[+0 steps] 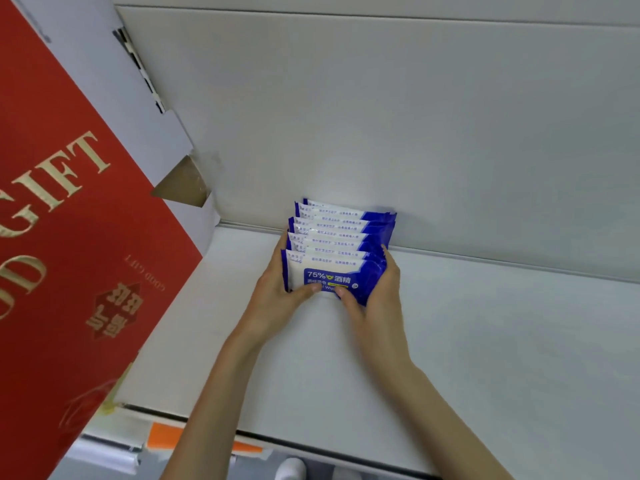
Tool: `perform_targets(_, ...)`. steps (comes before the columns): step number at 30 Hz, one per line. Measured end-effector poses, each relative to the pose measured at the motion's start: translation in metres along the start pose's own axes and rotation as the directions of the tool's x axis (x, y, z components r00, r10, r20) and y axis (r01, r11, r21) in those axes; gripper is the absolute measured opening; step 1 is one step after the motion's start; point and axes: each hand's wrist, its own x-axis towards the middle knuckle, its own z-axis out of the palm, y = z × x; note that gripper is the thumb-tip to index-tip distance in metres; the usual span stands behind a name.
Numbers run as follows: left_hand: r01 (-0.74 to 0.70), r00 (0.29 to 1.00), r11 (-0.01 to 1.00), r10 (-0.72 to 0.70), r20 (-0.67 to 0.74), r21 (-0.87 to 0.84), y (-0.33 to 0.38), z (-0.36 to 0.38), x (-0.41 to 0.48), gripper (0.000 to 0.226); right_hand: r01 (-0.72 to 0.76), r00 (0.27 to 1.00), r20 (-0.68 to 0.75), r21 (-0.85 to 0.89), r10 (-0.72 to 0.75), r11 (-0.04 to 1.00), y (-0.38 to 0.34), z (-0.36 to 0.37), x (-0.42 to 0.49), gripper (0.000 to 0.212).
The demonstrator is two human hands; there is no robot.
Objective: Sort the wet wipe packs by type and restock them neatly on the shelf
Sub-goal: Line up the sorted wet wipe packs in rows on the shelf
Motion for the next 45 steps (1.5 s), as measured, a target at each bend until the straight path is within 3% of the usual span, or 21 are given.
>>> perform_targets(7,-0.024,1.0,0.986,0.027,-0.014,0.165,0.006,-0.013,0.013,0.099,0.093,0.994,-0.032,-0.257,-0.105,0.962,0.002,0.0,0.013,0.086)
perform_targets(20,0.122,0.973,0.942,-0.051,-0.225,0.314,0.002,-0.017,-0.015,0.103,0.051,0.997,-0.046,-0.189,-0.061,0.981,0.002,-0.013,0.001,0.099)
perform_targets(25,0.094,0.947,0.92,0.035,-0.319,0.38,0.014,-0.006,-0.053,0.096,0.089,0.994,-0.03,-0.323,-0.104,0.942,-0.002,-0.045,-0.043,0.091)
perform_targets(31,-0.047,0.961,0.893,0.163,-0.224,0.447,0.041,0.025,-0.143,0.074,0.088,0.996,0.013,-0.494,-0.094,0.865,-0.003,-0.102,-0.136,0.072)
perform_targets(36,-0.08,0.975,0.946,0.14,-0.174,0.313,0.04,0.069,-0.268,0.064,0.039,0.993,-0.086,-0.432,-0.084,0.901,0.005,-0.133,-0.257,0.069)
perform_targets(40,-0.023,0.998,0.973,0.035,-0.048,0.23,0.038,0.112,-0.359,0.062,-0.062,0.994,-0.111,-0.427,0.016,0.902,0.009,-0.166,-0.357,0.073)
perform_targets(45,-0.085,0.986,0.967,0.047,0.157,0.241,0.062,0.175,-0.409,0.058,-0.195,0.971,-0.211,-0.433,0.111,0.88,0.014,-0.248,-0.428,0.064)
